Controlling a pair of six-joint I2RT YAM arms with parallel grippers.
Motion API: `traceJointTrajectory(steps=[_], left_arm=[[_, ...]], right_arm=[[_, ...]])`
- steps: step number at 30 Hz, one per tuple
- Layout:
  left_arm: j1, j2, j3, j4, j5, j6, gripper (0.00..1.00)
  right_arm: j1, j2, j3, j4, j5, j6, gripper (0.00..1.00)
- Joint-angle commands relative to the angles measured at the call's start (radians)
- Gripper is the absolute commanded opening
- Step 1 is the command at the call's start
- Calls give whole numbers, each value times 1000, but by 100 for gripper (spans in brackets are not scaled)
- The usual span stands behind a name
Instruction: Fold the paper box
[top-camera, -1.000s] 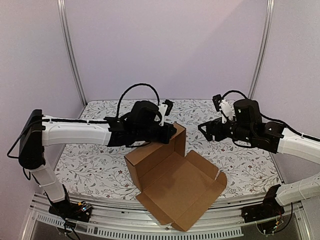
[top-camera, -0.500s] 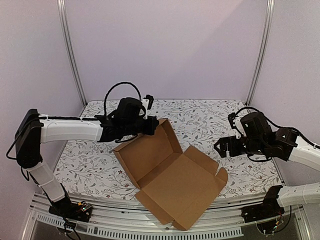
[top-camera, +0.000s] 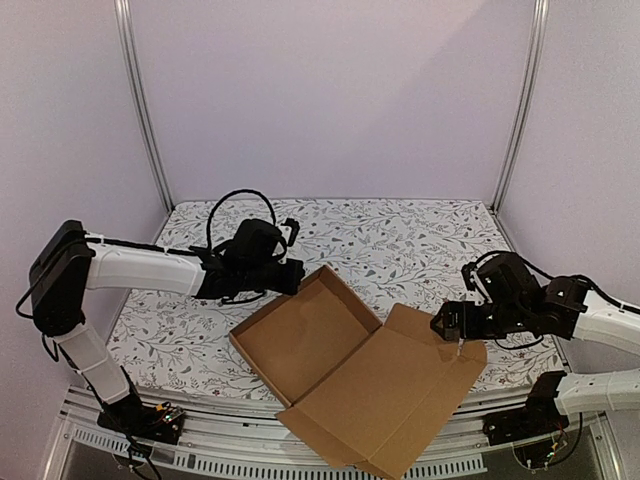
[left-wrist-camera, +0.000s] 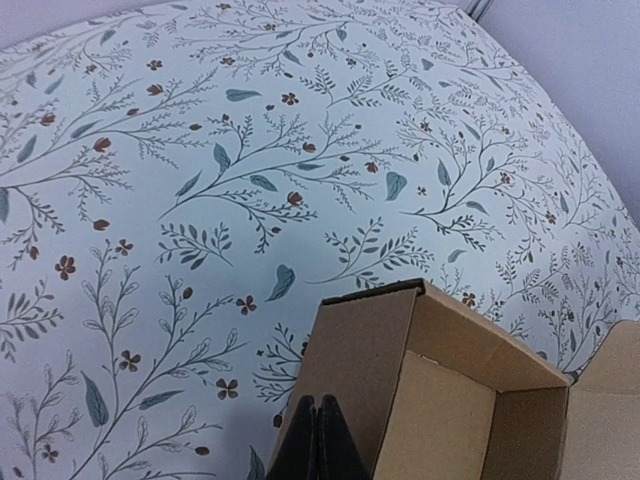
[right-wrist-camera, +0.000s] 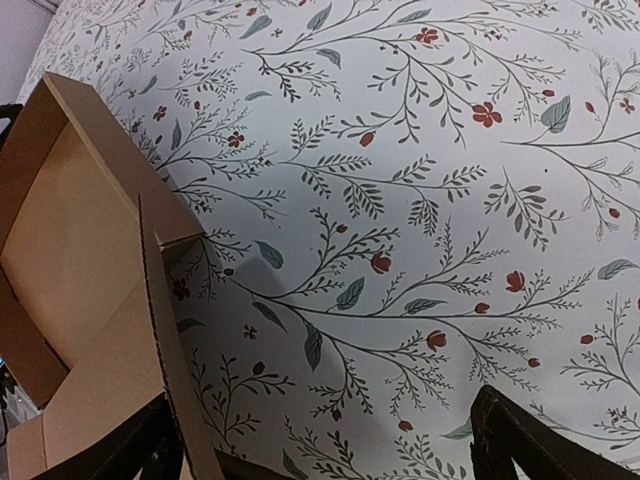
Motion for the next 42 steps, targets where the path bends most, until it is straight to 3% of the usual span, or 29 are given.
traceJointTrajectory(steps=[1, 10, 17, 23, 27, 33, 36, 42], left_arm=[[7, -16, -34, -8, -12, -12, 0], [7, -8, -72, 22, -7, -35, 0], [7, 14, -89, 38, -10, -44, 0], [7, 28, -90, 47, -2, -55, 0], [7, 25, -90, 43, -10, -55, 0], [8, -20, -99, 14, -46, -53, 0], [15, -53, -95, -10, -58, -37, 0], [49, -146, -106, -99, -95, -2, 0]], right_arm=[[-4, -61, -5, 58, -45, 68, 99], [-3, -169, 134, 35, -39, 19, 99], [-4, -247, 255, -144, 59, -53, 99], [-4, -293, 213, -275, 136, -76, 99], [-4, -291, 104, -193, 9, -51, 86], [5, -217, -42, 159, -216, 48, 57], [53, -125, -53, 337, -242, 82, 46], [147, 83, 10, 518, -214, 93, 29]])
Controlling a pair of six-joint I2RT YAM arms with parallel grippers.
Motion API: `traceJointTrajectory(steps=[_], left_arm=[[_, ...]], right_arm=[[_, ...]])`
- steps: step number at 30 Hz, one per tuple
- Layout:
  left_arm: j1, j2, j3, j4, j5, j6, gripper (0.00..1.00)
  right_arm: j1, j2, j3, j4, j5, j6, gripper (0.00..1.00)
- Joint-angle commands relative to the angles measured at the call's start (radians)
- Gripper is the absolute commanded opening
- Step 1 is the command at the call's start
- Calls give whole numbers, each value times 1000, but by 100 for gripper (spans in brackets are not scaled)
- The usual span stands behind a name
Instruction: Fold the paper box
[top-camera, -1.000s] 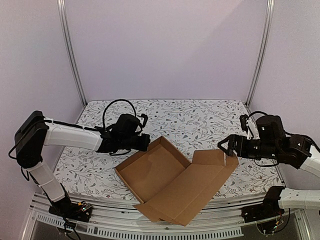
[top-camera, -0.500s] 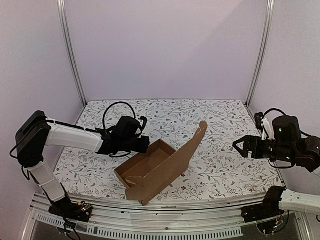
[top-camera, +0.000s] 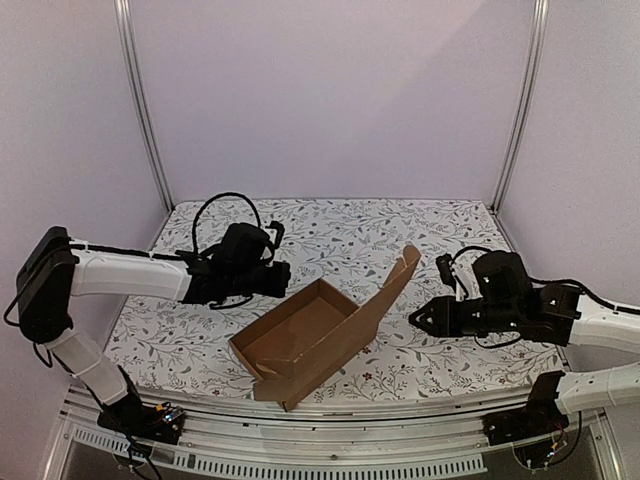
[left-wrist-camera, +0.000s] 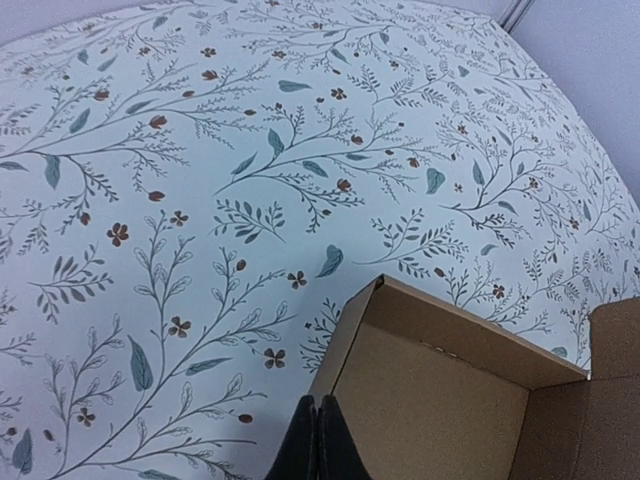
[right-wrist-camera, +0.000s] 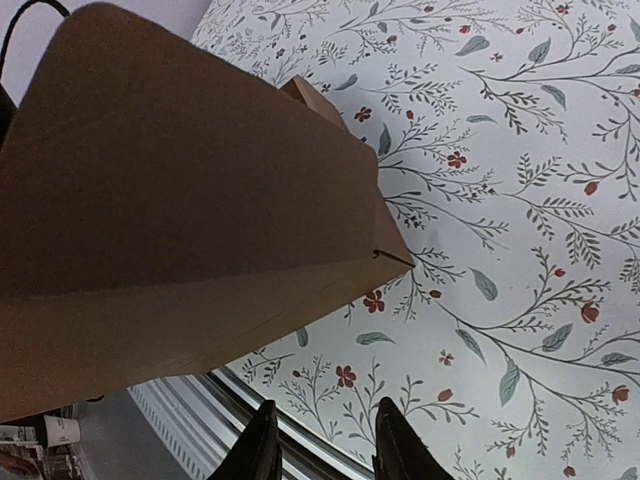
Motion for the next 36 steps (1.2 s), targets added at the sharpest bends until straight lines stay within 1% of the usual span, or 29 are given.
traceJointTrajectory(steps=[1, 5, 7, 11, 13, 19, 24, 28, 32, 36], left_arm=[[45, -86, -31, -87, -43, 32, 0], [76, -130, -78, -115, -50, 22, 0], [93, -150, -103, -124, -41, 10, 0], [114, -176, -149, -157, -11, -20, 0], [115, -190, -185, -164, 13, -46, 0], [114, -229, -262, -210, 70, -105, 0], [110, -243, -299, -265, 108, -130, 0], [103, -278, -340, -288, 117, -155, 0], [91, -309, -378, -298, 145, -185, 0], [63, -325, -407, -293, 152, -222, 0]], right_arm=[[53, 115, 50, 243, -19, 34, 28], [82, 211, 65, 356, -12, 61, 19], [93, 251, 63, 413, 6, 82, 14], [96, 302, 50, 474, 59, 132, 3], [96, 331, 49, 501, 75, 153, 0], [96, 414, 79, 573, 154, 209, 0], [96, 502, 120, 617, 169, 237, 0], [97, 568, 141, 619, 181, 265, 0], [97, 635, 119, 623, 173, 314, 0], [96, 673, 66, 668, 156, 355, 0]])
